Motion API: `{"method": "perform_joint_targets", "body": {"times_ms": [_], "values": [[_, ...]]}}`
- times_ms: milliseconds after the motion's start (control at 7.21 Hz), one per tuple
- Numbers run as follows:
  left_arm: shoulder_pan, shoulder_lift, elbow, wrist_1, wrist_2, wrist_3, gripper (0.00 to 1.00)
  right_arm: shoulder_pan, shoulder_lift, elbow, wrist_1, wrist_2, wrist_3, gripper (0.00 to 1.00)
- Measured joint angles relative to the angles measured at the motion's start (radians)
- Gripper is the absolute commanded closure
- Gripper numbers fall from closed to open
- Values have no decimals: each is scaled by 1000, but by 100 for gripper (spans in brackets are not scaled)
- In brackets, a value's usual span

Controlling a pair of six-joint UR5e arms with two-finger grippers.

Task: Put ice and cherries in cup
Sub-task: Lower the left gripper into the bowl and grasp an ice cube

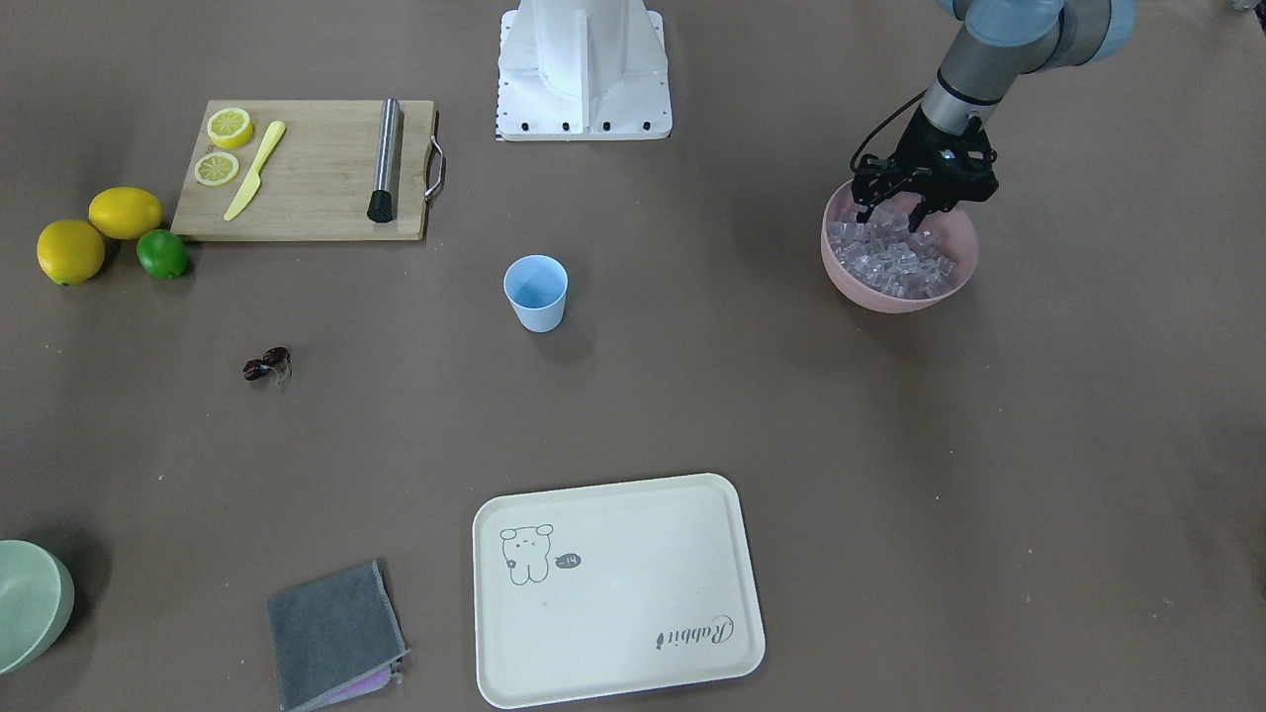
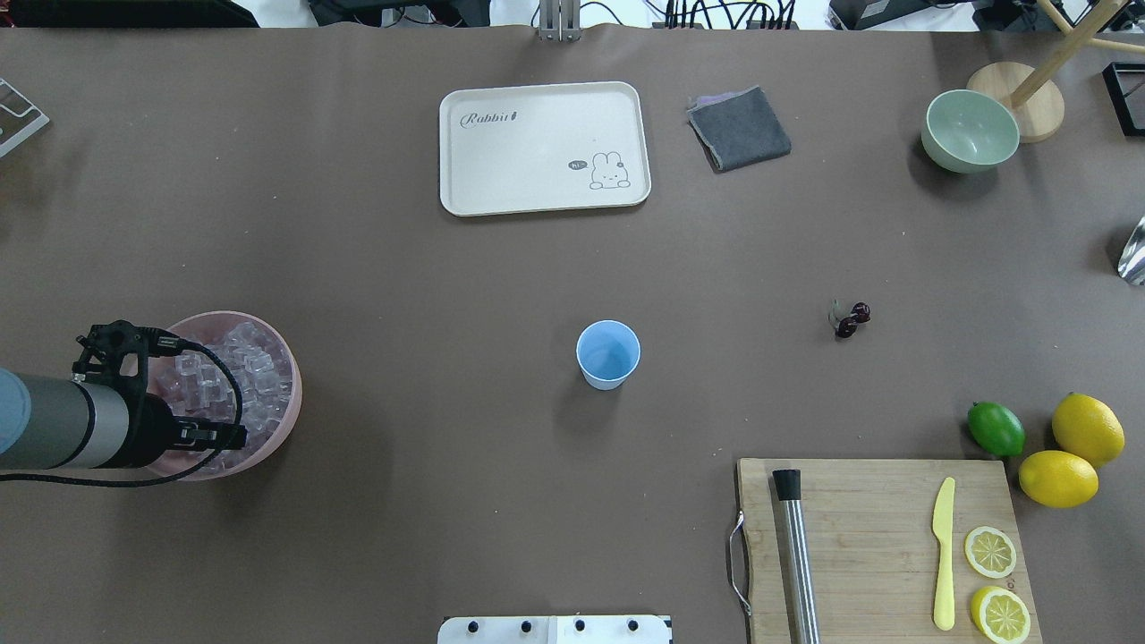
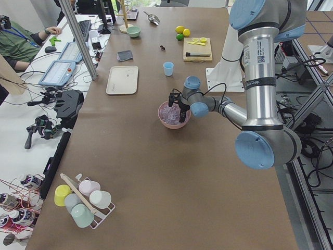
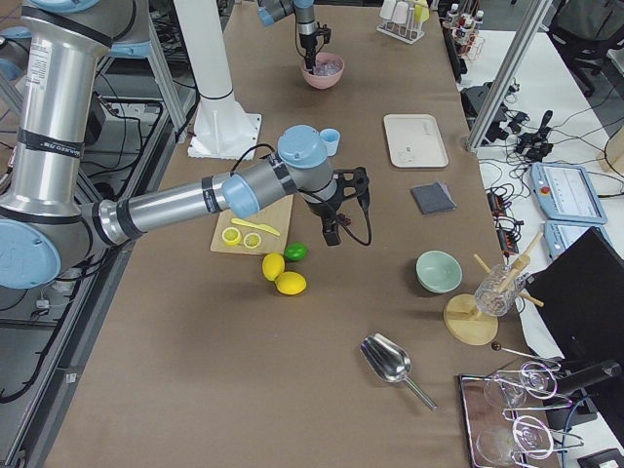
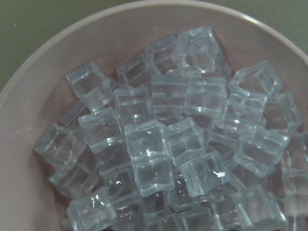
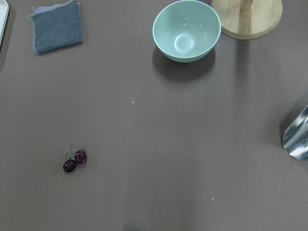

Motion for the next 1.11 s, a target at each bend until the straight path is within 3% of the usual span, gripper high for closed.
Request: {"method": "perform_joint_targets", "body": {"times_ms": [833,1110], "values": [[1,5,-3,0,-4,0,91,0,1,-2,0,0,0,0],[0,7,-10,0,-5,1,98,0,0,-2,0,0,0,0]]}}
